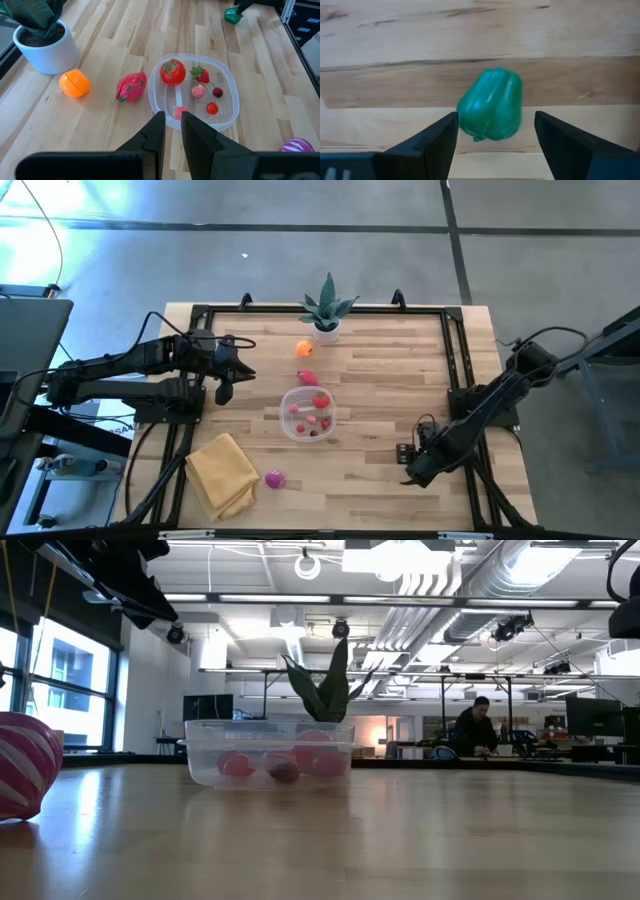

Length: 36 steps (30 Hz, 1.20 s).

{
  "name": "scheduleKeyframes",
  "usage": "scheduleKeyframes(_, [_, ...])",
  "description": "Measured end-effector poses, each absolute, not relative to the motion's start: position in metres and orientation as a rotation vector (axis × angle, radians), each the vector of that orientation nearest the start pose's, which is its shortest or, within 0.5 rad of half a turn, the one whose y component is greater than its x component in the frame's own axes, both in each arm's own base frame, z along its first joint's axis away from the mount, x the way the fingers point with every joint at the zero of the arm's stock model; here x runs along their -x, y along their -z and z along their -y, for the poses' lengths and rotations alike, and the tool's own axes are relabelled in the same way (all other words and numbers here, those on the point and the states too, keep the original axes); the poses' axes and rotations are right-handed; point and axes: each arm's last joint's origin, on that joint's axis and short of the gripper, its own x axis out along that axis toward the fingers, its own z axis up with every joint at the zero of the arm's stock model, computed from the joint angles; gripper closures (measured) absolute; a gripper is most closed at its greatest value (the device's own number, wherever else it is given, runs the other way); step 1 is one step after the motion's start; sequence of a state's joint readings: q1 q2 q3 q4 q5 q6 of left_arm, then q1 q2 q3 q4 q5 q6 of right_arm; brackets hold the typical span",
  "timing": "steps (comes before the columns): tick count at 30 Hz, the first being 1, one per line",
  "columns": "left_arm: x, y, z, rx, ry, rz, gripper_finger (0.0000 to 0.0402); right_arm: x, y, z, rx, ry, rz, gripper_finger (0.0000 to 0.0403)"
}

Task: Pick and placing Produce into tupperware
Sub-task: Put the green bell pepper into the transparent bin

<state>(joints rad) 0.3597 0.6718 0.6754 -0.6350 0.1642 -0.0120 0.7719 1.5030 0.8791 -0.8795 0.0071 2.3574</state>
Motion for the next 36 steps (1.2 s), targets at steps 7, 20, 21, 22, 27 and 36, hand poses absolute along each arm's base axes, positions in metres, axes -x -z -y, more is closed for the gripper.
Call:
scheduleKeyframes(7, [-0.129,-0.272,-0.043,0.175,-0.193,-0.610,0.0348,-0.177,-0.168,-0.173,-1.271,1.171,-1.220,0.0148])
scheduleKeyframes(20, [-0.129,-0.272,-0.043,0.175,-0.193,-0.610,0.0348,-0.187,-0.154,-0.167,-1.210,1.218,-1.247,0.0148])
scheduleKeyframes(21, [-0.129,-0.272,-0.043,0.175,-0.192,-0.610,0.0348,-0.189,-0.153,-0.165,-1.204,1.215,-1.250,0.0148])
scheduleKeyframes(22, [-0.129,-0.272,-0.043,0.175,-0.193,-0.610,0.0348,-0.191,-0.153,-0.163,-1.199,1.215,-1.252,0.0148])
scheduleKeyframes(27, [-0.129,-0.272,-0.043,0.175,-0.193,-0.610,0.0348,-0.199,-0.149,-0.155,-1.166,1.199,-1.299,0.0148])
scheduleKeyframes(36, [-0.129,-0.272,-0.043,0.175,-0.193,-0.610,0.0348,-0.202,-0.147,-0.152,-1.155,1.179,-1.341,0.0148])
